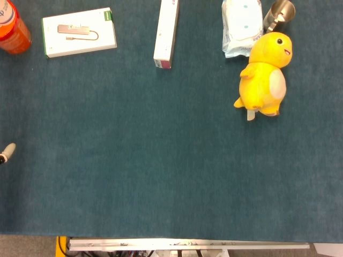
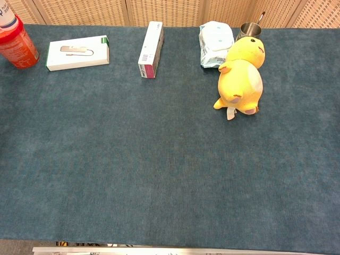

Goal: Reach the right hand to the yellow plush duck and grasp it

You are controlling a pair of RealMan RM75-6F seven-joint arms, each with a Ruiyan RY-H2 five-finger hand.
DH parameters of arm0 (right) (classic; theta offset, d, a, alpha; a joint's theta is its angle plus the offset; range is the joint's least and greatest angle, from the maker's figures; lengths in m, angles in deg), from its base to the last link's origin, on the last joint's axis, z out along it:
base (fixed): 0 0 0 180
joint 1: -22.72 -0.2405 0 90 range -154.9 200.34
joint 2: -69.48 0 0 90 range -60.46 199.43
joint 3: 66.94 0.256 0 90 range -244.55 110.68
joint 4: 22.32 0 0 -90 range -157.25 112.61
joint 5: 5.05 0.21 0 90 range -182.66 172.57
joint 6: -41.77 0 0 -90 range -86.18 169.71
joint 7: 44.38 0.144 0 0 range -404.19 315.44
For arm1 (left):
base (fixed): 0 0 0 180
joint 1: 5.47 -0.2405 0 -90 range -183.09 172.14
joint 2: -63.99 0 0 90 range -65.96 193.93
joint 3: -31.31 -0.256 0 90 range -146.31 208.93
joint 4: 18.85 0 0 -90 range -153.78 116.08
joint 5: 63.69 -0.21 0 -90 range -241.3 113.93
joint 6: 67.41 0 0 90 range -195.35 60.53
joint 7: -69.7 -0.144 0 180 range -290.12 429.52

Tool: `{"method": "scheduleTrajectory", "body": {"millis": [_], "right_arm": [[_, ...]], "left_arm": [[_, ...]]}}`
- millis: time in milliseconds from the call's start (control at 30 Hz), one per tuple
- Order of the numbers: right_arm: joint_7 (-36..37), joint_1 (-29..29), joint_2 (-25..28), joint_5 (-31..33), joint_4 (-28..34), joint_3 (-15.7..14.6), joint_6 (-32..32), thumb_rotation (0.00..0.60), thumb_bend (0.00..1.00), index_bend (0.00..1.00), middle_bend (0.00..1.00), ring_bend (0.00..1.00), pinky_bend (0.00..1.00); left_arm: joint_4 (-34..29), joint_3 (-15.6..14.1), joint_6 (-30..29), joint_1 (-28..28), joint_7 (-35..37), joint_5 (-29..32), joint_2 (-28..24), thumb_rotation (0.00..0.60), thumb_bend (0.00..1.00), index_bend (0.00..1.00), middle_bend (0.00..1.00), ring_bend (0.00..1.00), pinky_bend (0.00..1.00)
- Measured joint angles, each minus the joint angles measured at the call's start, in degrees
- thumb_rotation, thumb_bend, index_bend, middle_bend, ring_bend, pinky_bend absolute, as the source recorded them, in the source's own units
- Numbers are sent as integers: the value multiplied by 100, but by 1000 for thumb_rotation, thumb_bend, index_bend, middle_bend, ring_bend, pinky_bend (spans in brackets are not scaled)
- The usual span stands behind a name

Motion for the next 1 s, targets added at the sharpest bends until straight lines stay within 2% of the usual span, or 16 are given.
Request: {"method": "scheduleTrajectory", "body": {"millis": [533,1000], "right_arm": [[38,-67,7,-119,1,-26,65,595,0,223,264,57,4],[288,-605,-144,-355,-114,-20,679,598,0,223,248,57,4]], "left_arm": [[-7,-18,-67,-55,32,-36,-15,600,148,93,62,7,32],[-28,-29,-116,-96,8,-60,-13,600,148,93,62,7,32]]}}
